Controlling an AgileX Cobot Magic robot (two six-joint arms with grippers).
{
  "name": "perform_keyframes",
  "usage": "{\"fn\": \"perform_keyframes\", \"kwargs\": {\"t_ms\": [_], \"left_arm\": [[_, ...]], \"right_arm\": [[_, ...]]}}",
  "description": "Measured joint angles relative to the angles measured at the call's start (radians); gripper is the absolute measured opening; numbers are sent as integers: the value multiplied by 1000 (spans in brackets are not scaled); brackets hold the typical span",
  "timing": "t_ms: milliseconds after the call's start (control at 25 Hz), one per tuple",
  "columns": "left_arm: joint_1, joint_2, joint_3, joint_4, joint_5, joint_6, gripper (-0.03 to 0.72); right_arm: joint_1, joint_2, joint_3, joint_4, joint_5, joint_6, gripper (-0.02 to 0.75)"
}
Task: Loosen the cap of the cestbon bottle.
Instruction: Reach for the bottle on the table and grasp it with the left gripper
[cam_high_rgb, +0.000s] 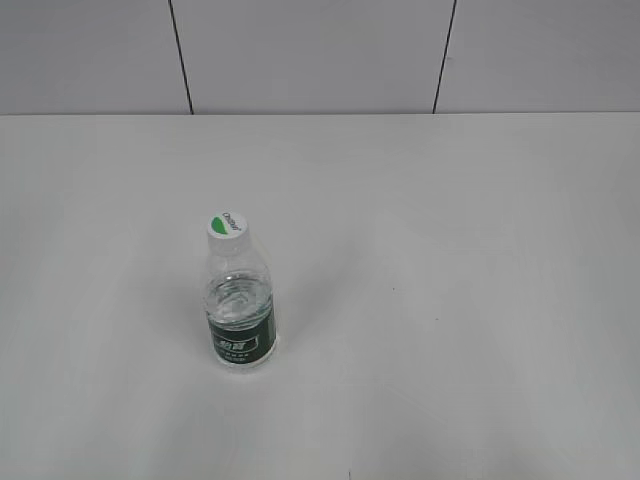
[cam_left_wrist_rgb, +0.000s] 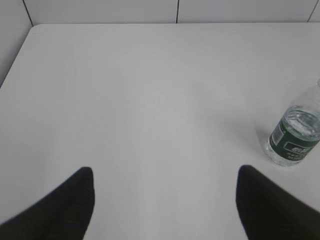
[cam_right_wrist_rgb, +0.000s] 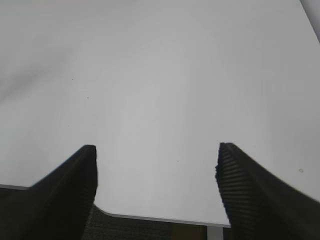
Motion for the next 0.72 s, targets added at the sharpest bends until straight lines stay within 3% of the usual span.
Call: {"fn": "perform_keyframes", "kwargs": {"t_ms": [720], "left_arm": [[0, 0, 0, 0, 0, 0, 519]], "right_arm": [[0, 0, 0, 0, 0, 0, 568]]}}
